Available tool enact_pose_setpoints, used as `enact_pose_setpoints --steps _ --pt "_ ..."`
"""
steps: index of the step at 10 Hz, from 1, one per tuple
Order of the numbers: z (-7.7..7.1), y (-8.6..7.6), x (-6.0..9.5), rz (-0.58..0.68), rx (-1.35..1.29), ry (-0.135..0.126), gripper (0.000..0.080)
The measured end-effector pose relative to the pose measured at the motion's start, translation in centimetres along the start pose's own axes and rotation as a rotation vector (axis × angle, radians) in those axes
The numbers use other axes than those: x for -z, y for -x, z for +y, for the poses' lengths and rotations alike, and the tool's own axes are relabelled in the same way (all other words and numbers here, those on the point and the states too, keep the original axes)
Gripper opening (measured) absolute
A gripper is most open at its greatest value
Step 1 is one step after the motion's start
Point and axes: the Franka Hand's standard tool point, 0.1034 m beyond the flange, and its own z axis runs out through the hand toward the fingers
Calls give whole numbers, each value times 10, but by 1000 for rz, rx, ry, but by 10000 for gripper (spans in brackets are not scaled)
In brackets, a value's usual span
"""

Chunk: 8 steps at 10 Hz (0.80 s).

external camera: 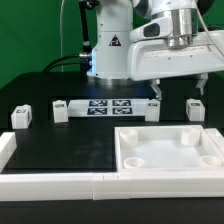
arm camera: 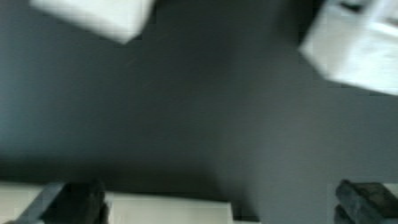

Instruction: Assemble one leg

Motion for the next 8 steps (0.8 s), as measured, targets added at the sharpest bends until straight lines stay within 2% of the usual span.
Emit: enact_pose_setpoints --steps 1,3,4,6,7,8 --pt "-8 4 -1 -4 -89 -1 649" --pt "-32 11 -3 -11 -49 -13 649" --pt "-37 13 -4 -15 -38 -15 649" --pt "-36 13 -4 -42 -31 -12 649" --pt "-35 20 -6 -101 -29 -8 649" --pt "-35 22 -6 -222 -29 -7 649"
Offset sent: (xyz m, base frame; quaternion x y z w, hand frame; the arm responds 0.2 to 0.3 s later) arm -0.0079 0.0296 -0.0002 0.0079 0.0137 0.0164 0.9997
